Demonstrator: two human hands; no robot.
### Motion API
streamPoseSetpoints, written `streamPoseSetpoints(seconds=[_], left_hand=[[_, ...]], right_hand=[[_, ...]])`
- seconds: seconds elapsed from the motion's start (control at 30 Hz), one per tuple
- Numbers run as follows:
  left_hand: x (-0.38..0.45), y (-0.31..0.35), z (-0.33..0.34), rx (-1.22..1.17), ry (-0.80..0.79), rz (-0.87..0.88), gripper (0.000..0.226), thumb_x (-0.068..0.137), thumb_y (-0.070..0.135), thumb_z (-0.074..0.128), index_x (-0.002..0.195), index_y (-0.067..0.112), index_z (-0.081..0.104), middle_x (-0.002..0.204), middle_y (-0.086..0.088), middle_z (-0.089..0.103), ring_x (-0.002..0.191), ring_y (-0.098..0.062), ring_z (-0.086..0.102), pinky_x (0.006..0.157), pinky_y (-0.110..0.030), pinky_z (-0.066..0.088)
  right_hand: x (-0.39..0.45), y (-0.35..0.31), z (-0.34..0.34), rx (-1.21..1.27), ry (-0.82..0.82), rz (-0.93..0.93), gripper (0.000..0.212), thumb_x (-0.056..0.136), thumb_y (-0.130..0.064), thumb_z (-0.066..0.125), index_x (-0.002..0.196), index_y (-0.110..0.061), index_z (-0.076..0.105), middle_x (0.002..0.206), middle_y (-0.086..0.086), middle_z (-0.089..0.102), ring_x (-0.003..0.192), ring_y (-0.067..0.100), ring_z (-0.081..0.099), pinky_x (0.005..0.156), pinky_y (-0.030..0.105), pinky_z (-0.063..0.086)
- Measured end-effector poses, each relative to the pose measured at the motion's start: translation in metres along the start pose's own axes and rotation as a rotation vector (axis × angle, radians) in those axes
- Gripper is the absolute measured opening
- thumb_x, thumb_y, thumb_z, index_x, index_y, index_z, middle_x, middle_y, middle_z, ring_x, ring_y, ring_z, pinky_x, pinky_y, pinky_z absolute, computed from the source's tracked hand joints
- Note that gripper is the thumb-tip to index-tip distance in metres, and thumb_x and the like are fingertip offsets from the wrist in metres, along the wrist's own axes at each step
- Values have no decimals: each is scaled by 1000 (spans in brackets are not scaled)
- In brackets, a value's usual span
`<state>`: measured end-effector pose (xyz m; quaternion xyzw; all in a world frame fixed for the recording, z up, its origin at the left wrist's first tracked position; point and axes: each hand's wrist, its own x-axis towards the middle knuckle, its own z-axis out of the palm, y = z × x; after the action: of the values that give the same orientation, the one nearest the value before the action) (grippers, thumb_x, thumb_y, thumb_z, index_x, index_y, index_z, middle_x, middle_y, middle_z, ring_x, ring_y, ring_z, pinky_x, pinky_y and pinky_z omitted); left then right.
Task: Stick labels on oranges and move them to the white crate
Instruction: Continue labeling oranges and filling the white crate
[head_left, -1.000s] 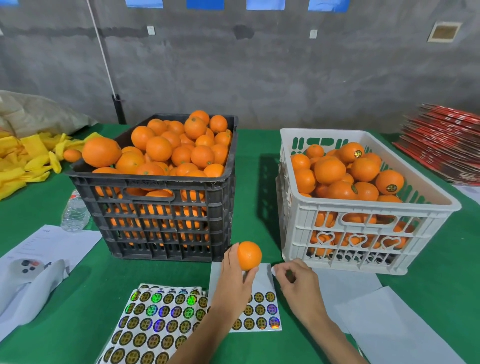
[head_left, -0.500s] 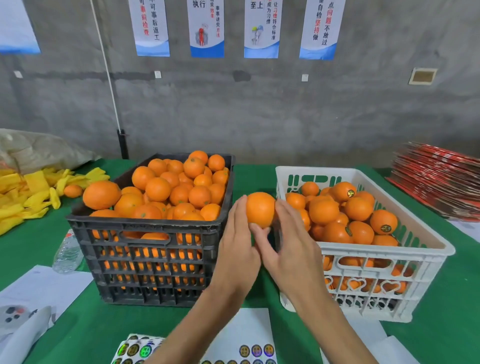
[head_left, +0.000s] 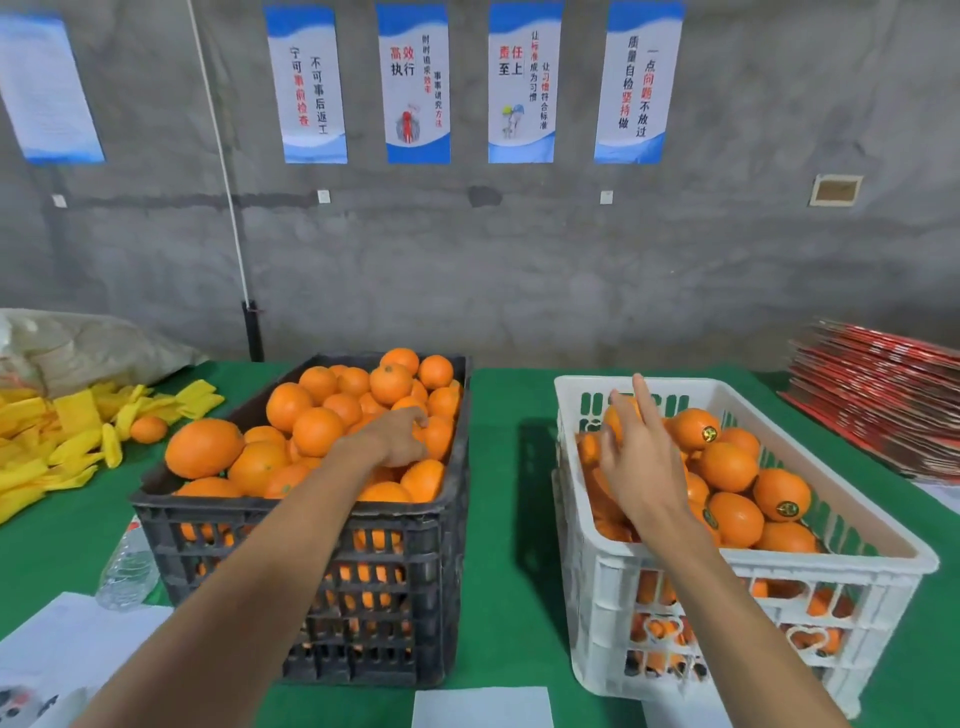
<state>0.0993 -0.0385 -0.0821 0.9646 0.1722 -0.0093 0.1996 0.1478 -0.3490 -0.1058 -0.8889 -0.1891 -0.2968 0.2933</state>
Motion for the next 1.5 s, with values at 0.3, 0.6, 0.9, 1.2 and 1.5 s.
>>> streamPoseSetpoints(seconds=[0.3,0.6,0.9,1.2,1.5], left_hand=[[-57,45,4,-292,614,326,76,76,44,86,140,17,56,131,-8,65,118,-28,60,94,-36,47],[-142,64,120,-320,652,581,81,80,14,81,151,15,43,151,-1,49,137,-11,43,110,-9,27],[-169,-1,263,-416,210,247,71,92,25,74,153,17,37,153,0,43,134,-18,49,110,-27,41],[-168,-6,293,-392,272,251,60,102,16,56,154,14,25,155,-3,26,139,-18,36,114,-28,34],[-158,-15,293,-690,229,148,66,98,15,65,148,35,28,142,10,33,115,19,42,86,3,35]], right_hand=[[-29,-51,-2,418,-23,-204,47,103,-30,56,146,-9,52,147,3,56,130,13,56,111,38,46],[-116,-49,14,573,79,-80,74,90,-69,55,139,-15,60,115,1,73,93,2,66,82,6,49],[-241,24,54,306,-556,-73,47,98,-60,52,137,-35,58,113,-15,72,92,-7,62,86,27,55],[-272,30,72,124,-677,-322,73,83,-83,48,132,-32,67,141,-17,52,127,6,45,106,28,37],[-262,29,81,201,-603,-332,48,91,-67,56,114,-31,77,103,-17,54,91,5,44,81,27,40]])
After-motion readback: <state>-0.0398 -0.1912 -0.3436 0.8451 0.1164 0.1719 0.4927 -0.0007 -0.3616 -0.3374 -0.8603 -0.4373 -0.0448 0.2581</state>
